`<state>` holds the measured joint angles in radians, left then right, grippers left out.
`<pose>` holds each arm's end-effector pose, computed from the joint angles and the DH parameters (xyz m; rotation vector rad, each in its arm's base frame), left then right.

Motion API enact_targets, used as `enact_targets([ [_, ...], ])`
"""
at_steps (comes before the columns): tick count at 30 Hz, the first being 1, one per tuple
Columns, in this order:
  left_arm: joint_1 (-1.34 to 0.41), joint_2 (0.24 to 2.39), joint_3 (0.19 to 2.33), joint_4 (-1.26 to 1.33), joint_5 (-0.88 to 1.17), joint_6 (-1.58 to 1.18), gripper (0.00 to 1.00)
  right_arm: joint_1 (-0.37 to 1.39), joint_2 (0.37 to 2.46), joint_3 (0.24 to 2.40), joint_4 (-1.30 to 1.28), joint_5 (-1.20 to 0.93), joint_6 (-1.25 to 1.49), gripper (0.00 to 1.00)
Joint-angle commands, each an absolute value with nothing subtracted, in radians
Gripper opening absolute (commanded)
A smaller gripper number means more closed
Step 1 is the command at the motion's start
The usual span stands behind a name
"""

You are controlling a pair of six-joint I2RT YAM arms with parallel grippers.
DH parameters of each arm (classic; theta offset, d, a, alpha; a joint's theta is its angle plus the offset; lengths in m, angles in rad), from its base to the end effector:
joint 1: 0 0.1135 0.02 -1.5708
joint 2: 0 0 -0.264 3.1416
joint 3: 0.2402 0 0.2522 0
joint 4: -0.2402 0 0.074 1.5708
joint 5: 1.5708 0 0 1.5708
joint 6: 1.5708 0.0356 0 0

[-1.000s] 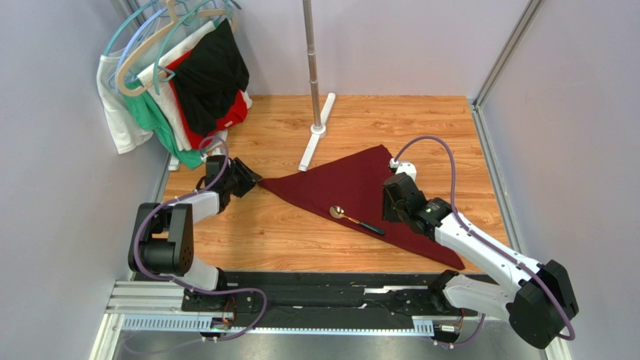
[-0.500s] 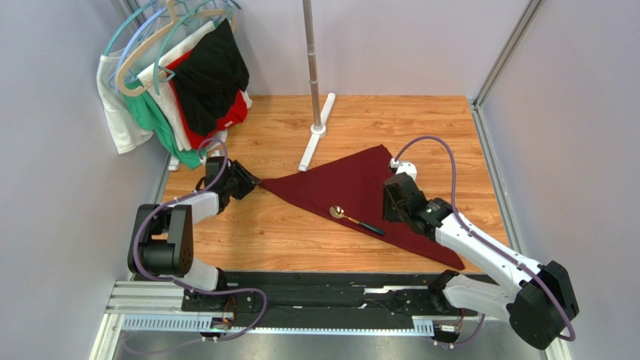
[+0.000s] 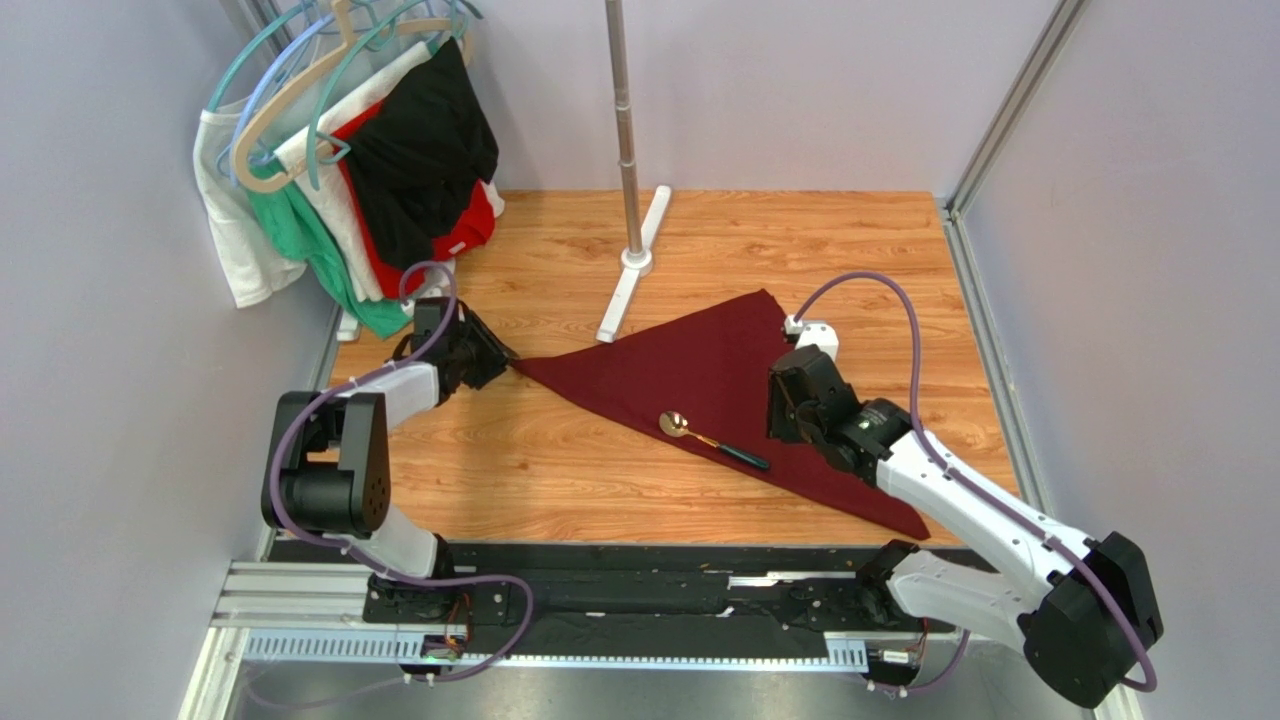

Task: Fold the napkin, place the utensils inside, and roll it up
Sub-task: Fold the napkin at the center of the board.

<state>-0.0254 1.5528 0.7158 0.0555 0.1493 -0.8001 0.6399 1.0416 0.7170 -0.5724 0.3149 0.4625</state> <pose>0.3011 -0.0129 0.1588 -0.8427 2.2648 -0.5690 0.1713 0.1138 0.2358 -0.0799 2.4103 0.1160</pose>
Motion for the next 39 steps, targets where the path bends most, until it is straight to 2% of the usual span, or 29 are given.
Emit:
enact_targets([
  [1,-0.018,1.575,0.772,0.003,0.138,-0.749,0.42,0.638,1.022,0.709,-0.563,0.351,0.459,0.36],
  [16,-0.021,1.631,0.847,-0.133,0.12,-0.684,0.41,0.638,0.962,0.703,-0.566,0.365,0.442,0.36],
  [26,-0.058,1.68,0.937,-0.207,0.081,-0.64,0.3,0.638,0.928,0.681,-0.574,0.396,0.43,0.36],
  [31,-0.061,1.683,0.943,-0.225,0.08,-0.629,0.29,0.638,0.928,0.681,-0.571,0.4,0.423,0.36],
  [34,-0.064,1.683,0.942,-0.226,0.08,-0.624,0.21,0.638,0.93,0.68,-0.569,0.403,0.422,0.36],
  [38,-0.064,1.683,0.943,-0.227,0.081,-0.623,0.05,0.637,0.934,0.68,-0.569,0.403,0.419,0.36],
  [39,-0.064,1.683,0.943,-0.227,0.083,-0.621,0.03,0.638,0.937,0.68,-0.566,0.402,0.419,0.36],
])
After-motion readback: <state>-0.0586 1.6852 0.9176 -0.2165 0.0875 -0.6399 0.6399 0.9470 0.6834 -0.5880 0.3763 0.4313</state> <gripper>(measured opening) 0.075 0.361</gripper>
